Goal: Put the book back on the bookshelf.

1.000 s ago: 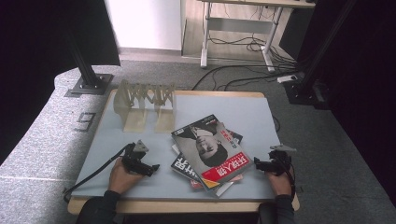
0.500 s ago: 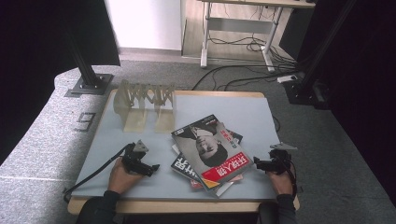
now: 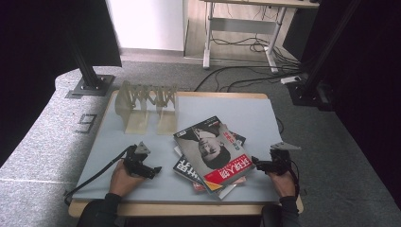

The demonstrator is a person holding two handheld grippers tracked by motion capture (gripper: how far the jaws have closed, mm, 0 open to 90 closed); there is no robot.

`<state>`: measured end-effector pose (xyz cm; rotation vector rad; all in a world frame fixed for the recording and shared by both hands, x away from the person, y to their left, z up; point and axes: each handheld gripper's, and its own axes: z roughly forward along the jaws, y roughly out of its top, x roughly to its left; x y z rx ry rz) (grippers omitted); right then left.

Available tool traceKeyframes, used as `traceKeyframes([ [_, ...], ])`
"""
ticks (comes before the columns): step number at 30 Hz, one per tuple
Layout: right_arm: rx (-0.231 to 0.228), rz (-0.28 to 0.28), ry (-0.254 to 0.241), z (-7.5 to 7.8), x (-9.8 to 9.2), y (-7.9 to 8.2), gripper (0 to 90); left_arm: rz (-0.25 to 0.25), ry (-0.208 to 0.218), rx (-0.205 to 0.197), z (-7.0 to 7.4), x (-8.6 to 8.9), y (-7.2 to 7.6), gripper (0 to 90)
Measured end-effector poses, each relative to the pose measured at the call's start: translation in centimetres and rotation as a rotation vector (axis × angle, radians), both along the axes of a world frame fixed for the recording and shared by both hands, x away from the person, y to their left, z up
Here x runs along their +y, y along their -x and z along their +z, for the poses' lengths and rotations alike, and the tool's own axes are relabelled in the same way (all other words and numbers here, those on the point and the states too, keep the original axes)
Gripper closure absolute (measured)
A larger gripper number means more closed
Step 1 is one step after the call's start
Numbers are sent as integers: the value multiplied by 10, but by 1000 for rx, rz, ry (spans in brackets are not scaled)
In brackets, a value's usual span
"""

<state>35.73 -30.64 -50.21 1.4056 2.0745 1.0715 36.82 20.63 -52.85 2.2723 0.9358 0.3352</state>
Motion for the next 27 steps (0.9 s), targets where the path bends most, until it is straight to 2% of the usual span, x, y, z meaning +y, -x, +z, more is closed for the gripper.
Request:
traceKeyframes([
  [7, 11, 65, -34, 1, 17, 0, 77, 1, 1, 0, 0, 0, 0, 0],
  [12, 25, 105, -38, -2, 26, 0, 91, 1, 1, 1, 0, 0, 0, 0],
  [21, 38, 141, -41, -5, 35, 0, 126, 1, 1, 1, 0, 0, 0, 0],
  [27, 57, 151, -66, -8, 35, -1, 145, 1, 1, 1, 0, 0, 0, 0],
])
